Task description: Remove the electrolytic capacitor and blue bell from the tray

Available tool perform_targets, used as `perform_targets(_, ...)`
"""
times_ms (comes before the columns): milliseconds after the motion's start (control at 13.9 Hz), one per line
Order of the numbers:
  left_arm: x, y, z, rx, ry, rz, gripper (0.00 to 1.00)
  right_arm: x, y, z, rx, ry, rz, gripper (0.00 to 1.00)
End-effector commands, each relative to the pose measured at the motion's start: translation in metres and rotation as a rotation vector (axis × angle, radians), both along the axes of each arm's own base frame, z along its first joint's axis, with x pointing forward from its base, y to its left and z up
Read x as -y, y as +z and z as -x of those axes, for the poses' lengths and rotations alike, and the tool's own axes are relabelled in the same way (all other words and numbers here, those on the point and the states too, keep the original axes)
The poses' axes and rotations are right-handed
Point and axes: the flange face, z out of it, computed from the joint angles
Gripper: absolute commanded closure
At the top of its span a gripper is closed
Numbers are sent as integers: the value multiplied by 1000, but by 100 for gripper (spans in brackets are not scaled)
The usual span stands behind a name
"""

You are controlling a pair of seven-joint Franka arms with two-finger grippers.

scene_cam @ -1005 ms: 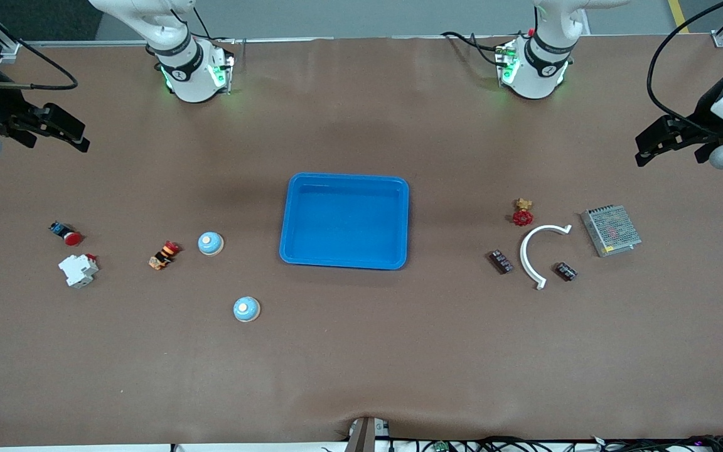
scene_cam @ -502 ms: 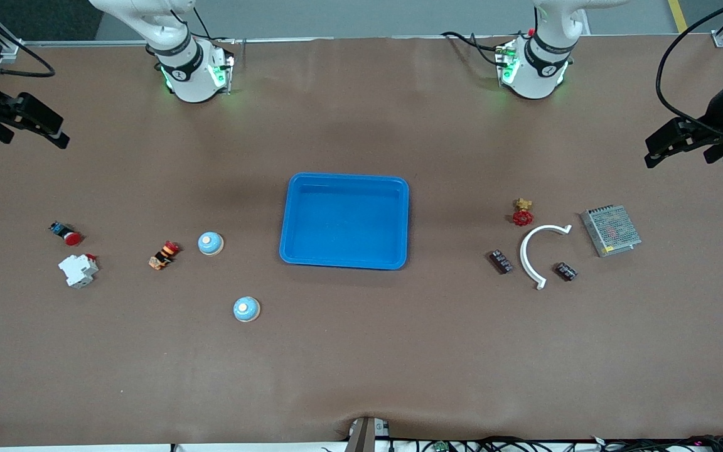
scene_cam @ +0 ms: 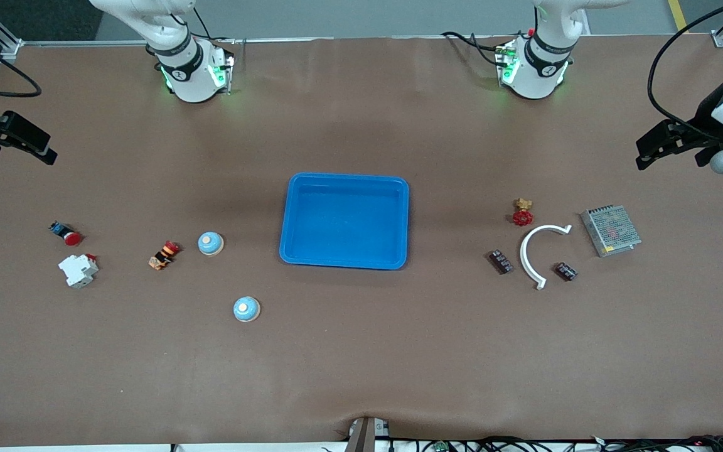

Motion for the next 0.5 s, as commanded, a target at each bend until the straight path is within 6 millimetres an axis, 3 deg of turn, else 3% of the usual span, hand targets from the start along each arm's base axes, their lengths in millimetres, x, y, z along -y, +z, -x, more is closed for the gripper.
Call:
perform_targets(0, -2, 5, -5, 10, 8, 4, 0, 4, 8, 0, 1, 0, 13, 0)
perform_targets(287, -4, 10, -5, 21, -8, 6, 0, 6, 8, 0, 2, -3, 11, 0)
perform_targets(431, 2, -2, -14, 1, -20, 7, 0, 6, 8, 0, 4, -3, 11, 0)
